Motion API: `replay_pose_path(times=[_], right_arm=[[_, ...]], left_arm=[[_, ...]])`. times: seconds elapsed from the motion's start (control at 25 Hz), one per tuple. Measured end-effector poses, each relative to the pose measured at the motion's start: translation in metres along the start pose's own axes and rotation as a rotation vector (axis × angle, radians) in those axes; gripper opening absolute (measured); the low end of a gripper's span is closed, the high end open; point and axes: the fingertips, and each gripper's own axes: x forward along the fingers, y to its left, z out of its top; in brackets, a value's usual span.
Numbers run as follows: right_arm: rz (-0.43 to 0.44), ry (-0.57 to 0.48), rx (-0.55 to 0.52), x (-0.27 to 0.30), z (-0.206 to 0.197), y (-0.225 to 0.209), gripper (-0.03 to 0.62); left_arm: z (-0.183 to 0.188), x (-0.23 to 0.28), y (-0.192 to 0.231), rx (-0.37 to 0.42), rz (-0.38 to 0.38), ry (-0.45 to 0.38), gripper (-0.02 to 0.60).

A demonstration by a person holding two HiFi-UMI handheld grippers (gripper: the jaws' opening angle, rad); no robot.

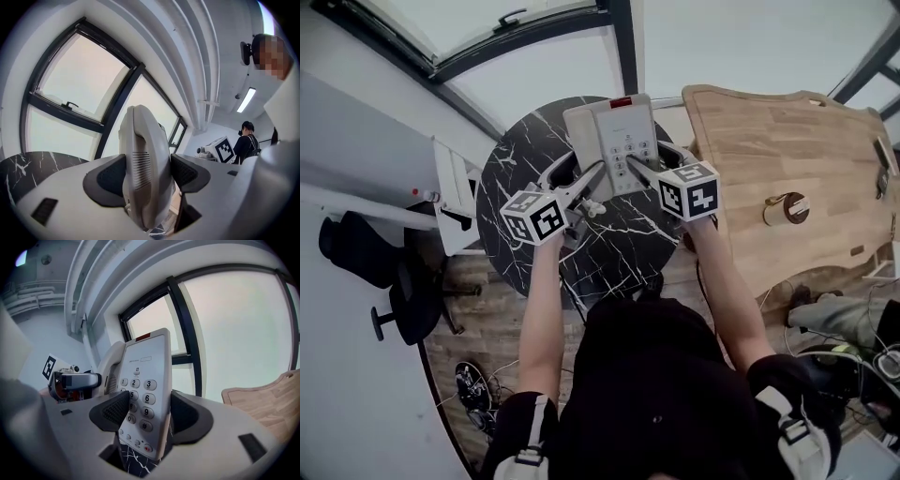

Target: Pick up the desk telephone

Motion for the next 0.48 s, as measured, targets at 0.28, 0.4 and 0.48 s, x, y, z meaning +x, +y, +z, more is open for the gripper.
replay_pose_path(times=[0.28, 0.4, 0.48], right_arm=[[0.016, -0.071, -0.055, -0.014, 0.038, 0.009, 0.295], [0.015, -0.099, -0.078, -0.018, 0.052, 0.011, 0.295], [0.013, -0.115, -0.085, -0.02, 0.06, 0.013, 0.295]], left_arm=[[0.035, -0.007, -0.017, 0.061, 0.003, -0.06, 0.318], [0.048, -0.008, -0.022, 0.081, -0.001, -0.08, 0.318], [0.055, -0.008, -0.025, 0.093, -0.003, -0.088, 0.318]])
